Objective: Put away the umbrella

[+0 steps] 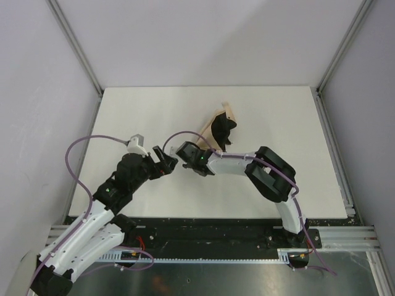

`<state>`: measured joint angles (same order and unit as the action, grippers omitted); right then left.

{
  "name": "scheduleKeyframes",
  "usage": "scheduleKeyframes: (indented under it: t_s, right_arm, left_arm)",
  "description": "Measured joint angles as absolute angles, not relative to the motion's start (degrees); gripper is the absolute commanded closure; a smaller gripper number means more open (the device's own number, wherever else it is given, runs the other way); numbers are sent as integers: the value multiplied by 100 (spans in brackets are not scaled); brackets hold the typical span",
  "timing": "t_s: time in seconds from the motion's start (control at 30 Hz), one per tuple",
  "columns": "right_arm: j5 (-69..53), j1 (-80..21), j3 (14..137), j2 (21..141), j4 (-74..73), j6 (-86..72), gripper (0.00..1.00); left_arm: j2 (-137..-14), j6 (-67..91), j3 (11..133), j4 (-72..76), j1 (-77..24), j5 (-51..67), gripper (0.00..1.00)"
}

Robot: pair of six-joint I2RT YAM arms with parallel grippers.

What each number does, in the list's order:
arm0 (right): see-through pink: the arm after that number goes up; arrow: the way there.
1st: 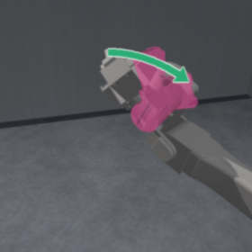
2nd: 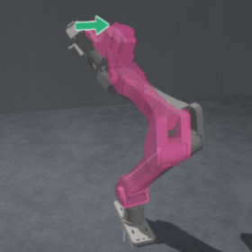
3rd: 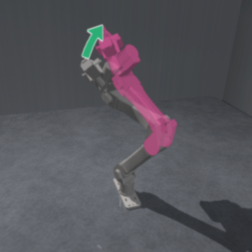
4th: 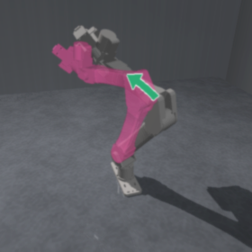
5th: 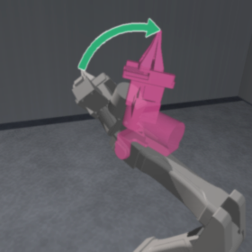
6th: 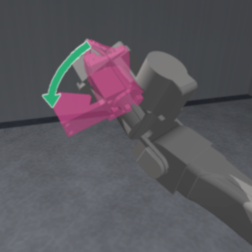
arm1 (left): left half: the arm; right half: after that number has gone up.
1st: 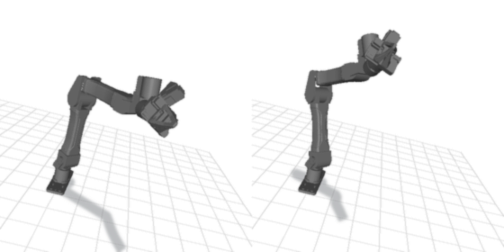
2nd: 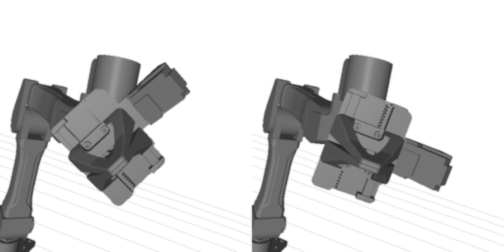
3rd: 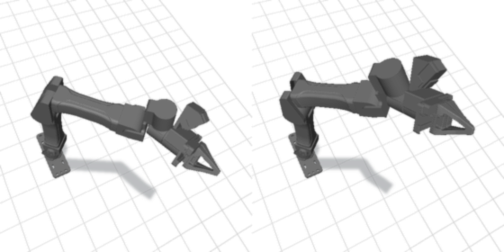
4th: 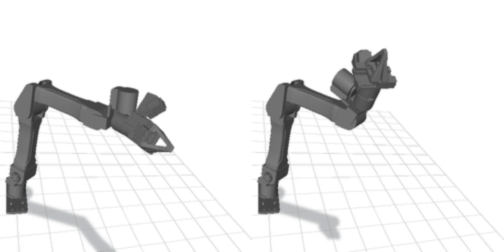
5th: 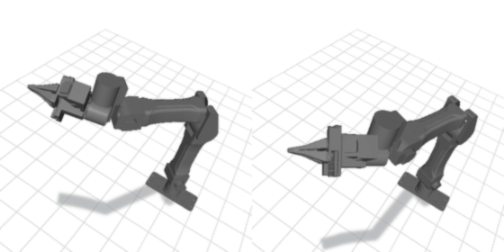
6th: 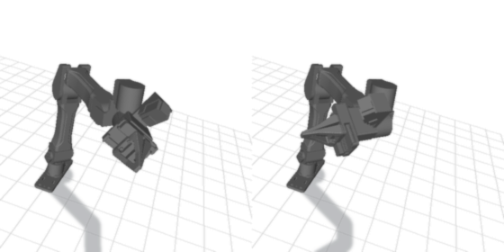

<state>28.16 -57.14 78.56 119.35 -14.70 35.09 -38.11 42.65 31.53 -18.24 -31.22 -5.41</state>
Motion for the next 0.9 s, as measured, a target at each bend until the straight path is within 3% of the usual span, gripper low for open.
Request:
scheduleKeyframes:
  t_s: [0.33, 0.53, 0.9]
  right_arm:
    - [543, -5061, 8431, 12042, -2355, 2582, 100]
    - [-808, -4707, 8517, 12167, -2283, 2165, 100]
    - [-2692, -4097, 8482, 12298, -1806, 1566, 100]
  left_arm:
    - [-3723, 4440, 3070, -1925, -3103, -738, 10]
    - [-3927, 4790, 3011, -1935, -3087, -722, 1]
    - [-6663, 6670, 2477, 202, -1975, 1238, 1]
